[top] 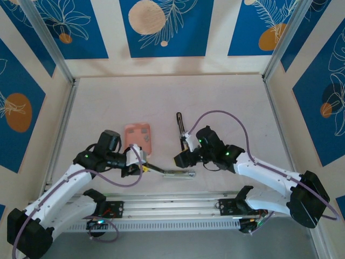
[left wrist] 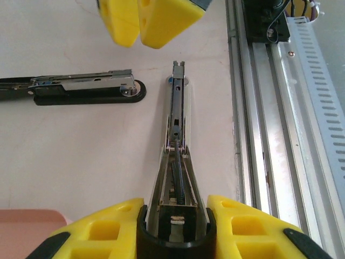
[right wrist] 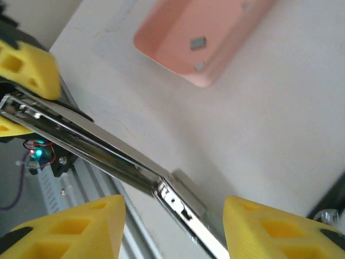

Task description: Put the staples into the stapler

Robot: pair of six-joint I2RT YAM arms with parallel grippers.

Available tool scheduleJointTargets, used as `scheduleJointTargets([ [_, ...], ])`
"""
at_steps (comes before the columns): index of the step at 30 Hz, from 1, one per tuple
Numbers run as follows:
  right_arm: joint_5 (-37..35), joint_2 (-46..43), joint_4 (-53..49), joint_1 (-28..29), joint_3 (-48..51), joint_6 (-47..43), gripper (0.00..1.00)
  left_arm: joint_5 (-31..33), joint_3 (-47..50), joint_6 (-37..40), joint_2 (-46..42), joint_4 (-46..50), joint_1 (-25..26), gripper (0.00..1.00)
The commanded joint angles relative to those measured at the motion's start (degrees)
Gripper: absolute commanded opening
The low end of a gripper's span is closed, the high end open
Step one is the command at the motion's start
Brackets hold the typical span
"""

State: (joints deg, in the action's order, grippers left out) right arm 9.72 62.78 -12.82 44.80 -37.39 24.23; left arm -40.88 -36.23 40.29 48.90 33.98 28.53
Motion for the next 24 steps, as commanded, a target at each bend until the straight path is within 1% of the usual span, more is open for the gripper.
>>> scheduleJointTargets([
  [1, 6.24, -1.08, -9.28, -1.81, -0.74, 7.90, 0.50, 0.05, -3.04, 2.92, -0.92, 2.06, 0.42, 0.19],
  [7, 11.51, -2.57, -15.20, -8.76, 1.33, 13.00, 0.49, 2.43, -4.07, 4.24, -0.92, 3.43, 0.45, 0.18],
  [13, 17.48, -0.91, -12.57, -15.35, 5.52, 16.49, 0.46, 3.42, -4.47, 5.67, -0.92, 4.77, 0.43, 0.19],
  [17, 18.78, 2.29, -11.58, -16.63, 5.83, 16.69, 0.44, 3.68, -4.62, 5.93, -0.82, 4.96, 0.46, 0.19],
  [24, 20.02, 8.83, -9.90, -16.58, 5.44, 16.11, 0.38, 4.23, -5.04, 6.64, -0.56, 5.75, 0.47, 0.19],
])
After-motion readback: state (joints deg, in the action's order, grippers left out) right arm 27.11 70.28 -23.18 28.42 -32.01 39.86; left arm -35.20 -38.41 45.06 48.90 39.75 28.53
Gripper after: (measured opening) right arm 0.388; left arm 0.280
